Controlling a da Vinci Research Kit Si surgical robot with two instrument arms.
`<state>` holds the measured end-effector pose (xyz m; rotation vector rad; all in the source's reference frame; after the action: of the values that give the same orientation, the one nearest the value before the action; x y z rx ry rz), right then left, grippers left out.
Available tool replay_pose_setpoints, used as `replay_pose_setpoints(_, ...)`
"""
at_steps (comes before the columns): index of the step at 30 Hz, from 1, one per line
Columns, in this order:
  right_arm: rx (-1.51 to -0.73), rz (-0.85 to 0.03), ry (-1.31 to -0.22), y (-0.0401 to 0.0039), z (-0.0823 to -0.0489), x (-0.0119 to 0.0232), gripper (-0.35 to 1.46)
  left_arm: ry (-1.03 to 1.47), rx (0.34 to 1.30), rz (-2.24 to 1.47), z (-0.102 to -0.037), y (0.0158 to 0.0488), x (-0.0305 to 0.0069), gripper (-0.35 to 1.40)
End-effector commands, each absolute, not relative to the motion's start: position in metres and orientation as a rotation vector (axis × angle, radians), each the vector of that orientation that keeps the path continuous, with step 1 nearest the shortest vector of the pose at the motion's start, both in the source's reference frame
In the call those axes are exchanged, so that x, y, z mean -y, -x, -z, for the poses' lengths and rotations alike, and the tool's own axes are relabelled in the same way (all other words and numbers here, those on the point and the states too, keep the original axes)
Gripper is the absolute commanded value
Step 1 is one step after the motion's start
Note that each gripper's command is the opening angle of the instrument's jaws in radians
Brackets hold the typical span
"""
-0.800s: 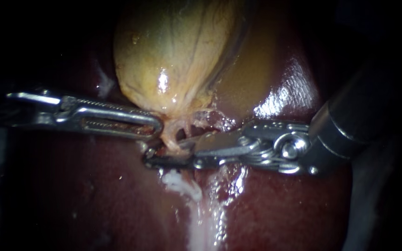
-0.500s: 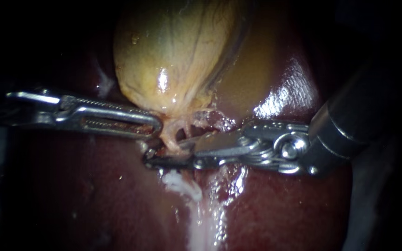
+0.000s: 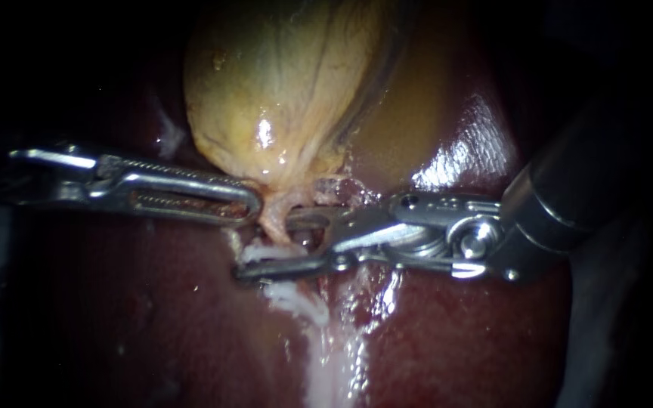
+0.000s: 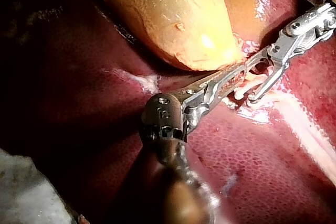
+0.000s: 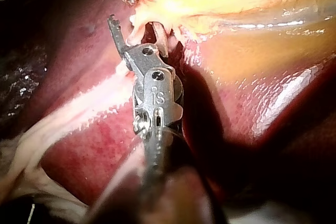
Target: Going back third clip left tube
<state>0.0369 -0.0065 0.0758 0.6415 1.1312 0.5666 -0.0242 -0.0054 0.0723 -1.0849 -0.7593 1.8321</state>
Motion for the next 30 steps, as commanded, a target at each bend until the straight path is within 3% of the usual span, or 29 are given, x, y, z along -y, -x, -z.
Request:
replay_pose_setpoints(1,-1.132,-0.564,-0.644,-0.0368,-0.0756,0.0064,0.50,1.085,0.759,-1.832,-0.0722,0.0242,0.0054,-0.35)
replay_pose_setpoints(12,-1.151,-0.485,-0.676,-0.0313,-0.0734,0.0070,0.50,1.086,0.760,-1.832,-0.0722,0.0240,0.0053,-0.35)
replay_pose_setpoints(22,-1.183,-0.386,-0.646,-0.0250,-0.0691,0.0041,0.50,1.086,0.761,-1.833,-0.0724,0.0240,0.0052,-0.35)
replay_pose_setpoints(30,-1.196,-0.345,-0.629,-0.0227,-0.0683,0.0032,0.50,1.086,0.760,-1.832,-0.0724,0.0240,0.0052,-0.35)
